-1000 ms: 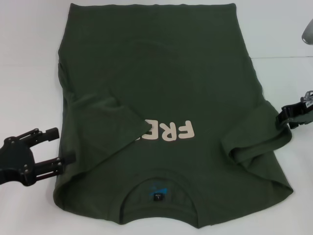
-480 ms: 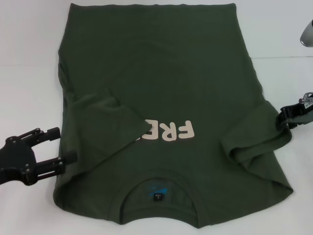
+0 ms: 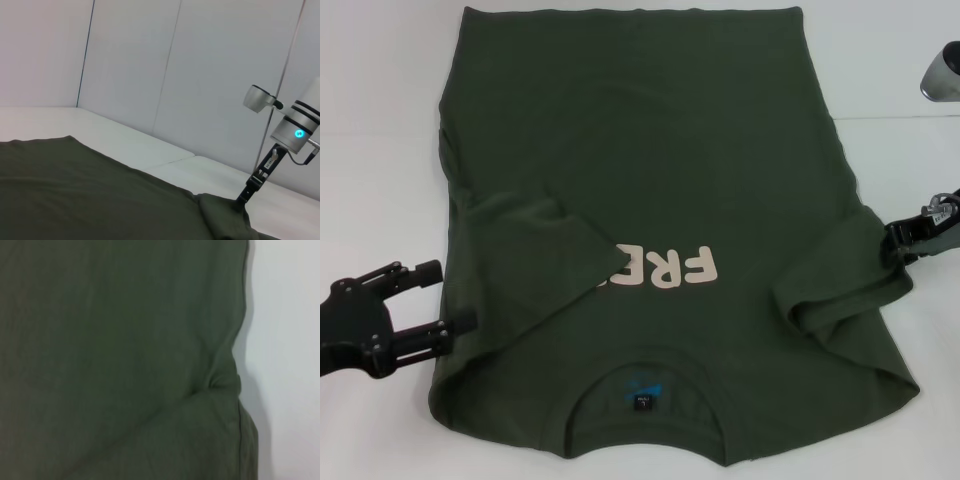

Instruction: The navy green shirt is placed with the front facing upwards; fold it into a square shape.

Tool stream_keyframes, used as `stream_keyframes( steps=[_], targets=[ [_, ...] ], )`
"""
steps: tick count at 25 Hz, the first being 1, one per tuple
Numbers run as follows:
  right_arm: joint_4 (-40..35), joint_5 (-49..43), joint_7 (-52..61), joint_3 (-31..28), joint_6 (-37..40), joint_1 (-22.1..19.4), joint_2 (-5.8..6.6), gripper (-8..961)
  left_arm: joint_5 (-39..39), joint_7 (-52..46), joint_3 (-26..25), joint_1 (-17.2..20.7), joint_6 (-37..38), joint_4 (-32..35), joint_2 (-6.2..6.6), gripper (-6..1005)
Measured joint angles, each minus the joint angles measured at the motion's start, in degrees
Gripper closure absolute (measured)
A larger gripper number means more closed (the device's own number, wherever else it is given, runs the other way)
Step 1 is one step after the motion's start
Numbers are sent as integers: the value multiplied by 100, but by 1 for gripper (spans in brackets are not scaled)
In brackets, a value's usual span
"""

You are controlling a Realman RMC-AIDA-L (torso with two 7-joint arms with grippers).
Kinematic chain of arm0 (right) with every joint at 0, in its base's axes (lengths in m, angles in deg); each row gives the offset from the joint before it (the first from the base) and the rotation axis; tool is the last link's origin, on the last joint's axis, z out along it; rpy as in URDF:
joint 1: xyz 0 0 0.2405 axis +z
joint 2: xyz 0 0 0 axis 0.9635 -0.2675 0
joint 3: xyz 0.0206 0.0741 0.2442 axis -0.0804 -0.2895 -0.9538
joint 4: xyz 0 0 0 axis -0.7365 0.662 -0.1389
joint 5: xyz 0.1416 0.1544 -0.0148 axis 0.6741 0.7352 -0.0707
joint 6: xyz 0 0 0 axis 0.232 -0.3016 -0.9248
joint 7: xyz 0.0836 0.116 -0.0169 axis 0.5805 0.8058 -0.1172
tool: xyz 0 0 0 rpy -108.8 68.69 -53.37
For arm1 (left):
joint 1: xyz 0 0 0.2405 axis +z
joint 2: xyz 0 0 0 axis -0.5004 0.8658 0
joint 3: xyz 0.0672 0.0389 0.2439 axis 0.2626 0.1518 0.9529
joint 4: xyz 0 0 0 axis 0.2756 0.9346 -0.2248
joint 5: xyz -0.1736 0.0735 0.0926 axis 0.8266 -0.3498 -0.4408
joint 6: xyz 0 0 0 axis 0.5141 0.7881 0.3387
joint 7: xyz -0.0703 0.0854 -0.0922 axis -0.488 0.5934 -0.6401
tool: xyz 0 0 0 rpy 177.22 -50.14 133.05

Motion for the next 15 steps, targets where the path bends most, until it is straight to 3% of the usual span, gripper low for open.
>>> stream_keyframes(
  steps=[4,9,15],
  targets=[
    [-35,1,-5,2,0,10,-7,730,0,0,0,0,-9,-12,0,167],
    [-45,1,-43,2,6,44,-7,896,0,0,0,0,-11,-40,0,168],
    [-202,130,-43,-62,31,43,-7,917,0,0,0,0,-11,-43,0,168]
  ],
)
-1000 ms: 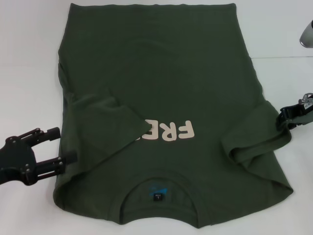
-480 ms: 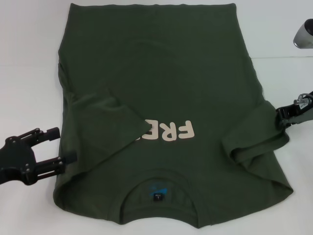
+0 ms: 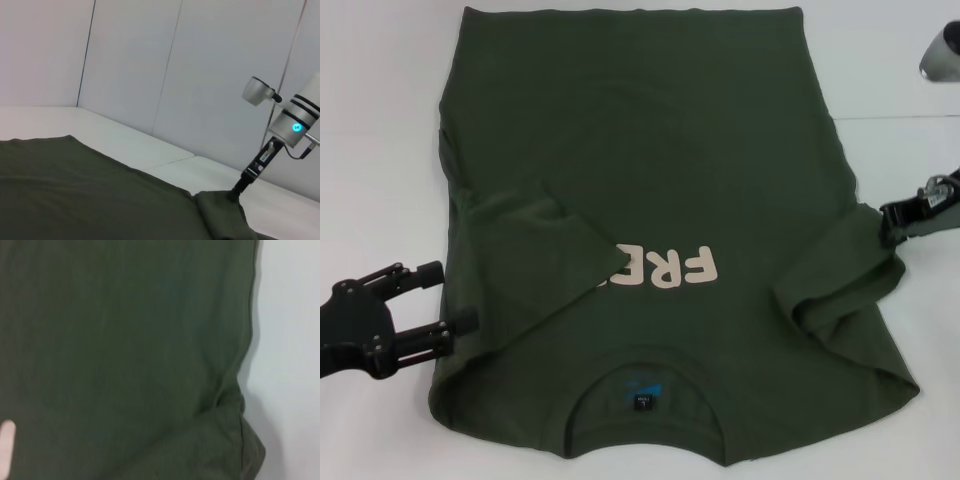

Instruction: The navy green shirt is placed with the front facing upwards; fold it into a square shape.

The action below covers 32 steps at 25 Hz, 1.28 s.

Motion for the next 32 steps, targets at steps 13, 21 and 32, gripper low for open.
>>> stream_keyframes(
  steps=[13,21,32],
  targets=[
    [-234,1432,-55,-69,-605,-135,12,917,0,16,0,0,-29,-18,0,168],
    [50,1725,-80,-70,-1129,-107,-71,918,0,22,0,0,-61,-31,0,168],
    [344,2519,-167,-70,-1594,-266,-118,918,-6,27,0,1,-88,-101,0,168]
  ],
)
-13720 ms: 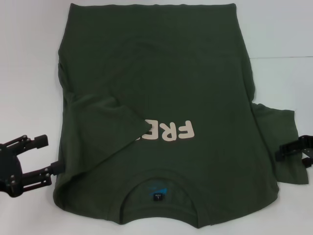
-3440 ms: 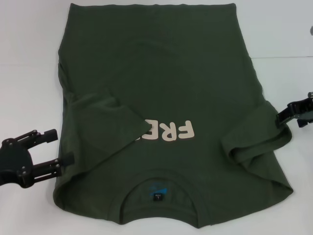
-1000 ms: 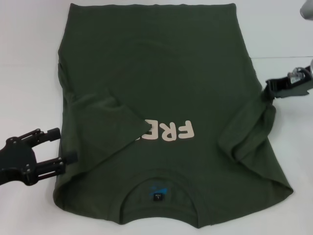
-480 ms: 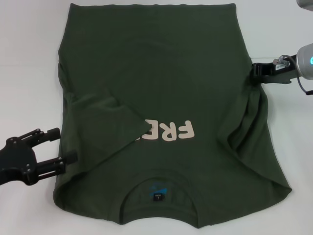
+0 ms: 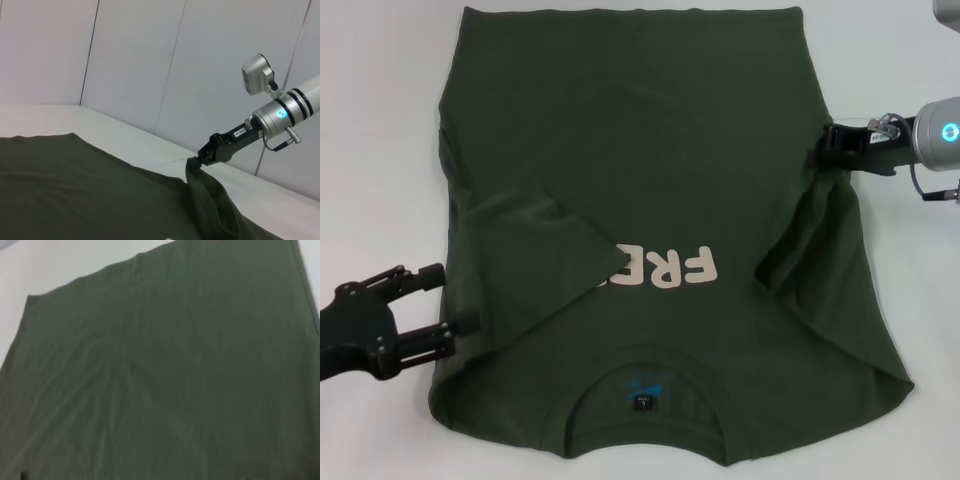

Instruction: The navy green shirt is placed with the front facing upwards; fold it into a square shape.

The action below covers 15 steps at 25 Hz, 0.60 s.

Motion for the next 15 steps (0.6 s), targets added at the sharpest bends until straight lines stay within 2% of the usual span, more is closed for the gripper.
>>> stream_keyframes(
  steps=[9,15],
  targets=[
    [58,627,-291,-6,-128,-142,-13,918,-3,0,0,21,1,-5,0,166],
    [84,1504,-735,-9,-164,-350,19,693,-3,0,0,25,1,-4,-6,167]
  ],
)
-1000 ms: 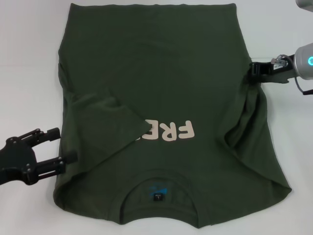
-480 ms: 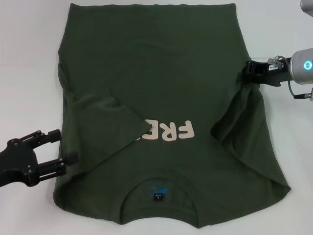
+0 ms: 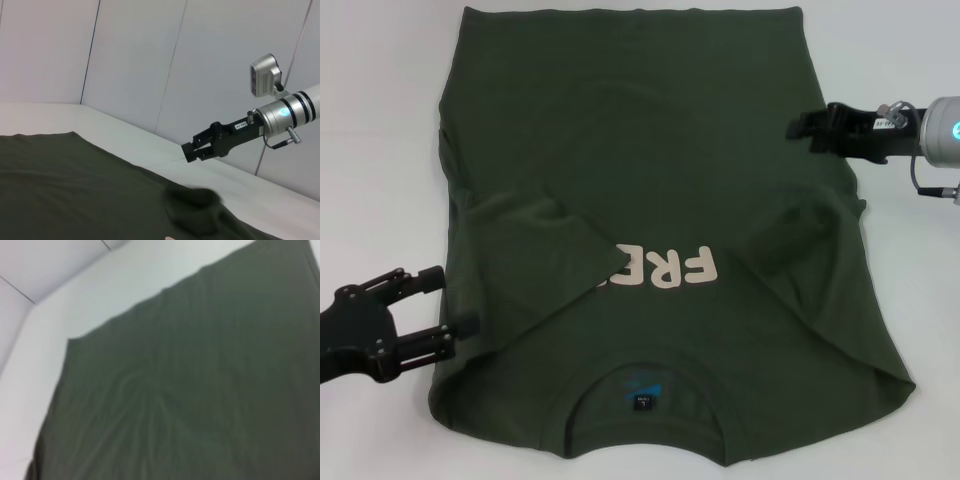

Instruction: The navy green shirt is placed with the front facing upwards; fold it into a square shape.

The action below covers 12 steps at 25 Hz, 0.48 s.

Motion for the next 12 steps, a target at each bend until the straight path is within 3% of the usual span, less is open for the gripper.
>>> stream_keyframes(
  steps=[7,12],
  targets=[
    [24,840,-610,-68,62,-247,21,366,0,-8,-7,-3,-1,-33,-2,167],
    [-3,1655,-1512,-387,483,-580,28,299,35,-321,-48,-27,-8,-87,9,167]
  ],
)
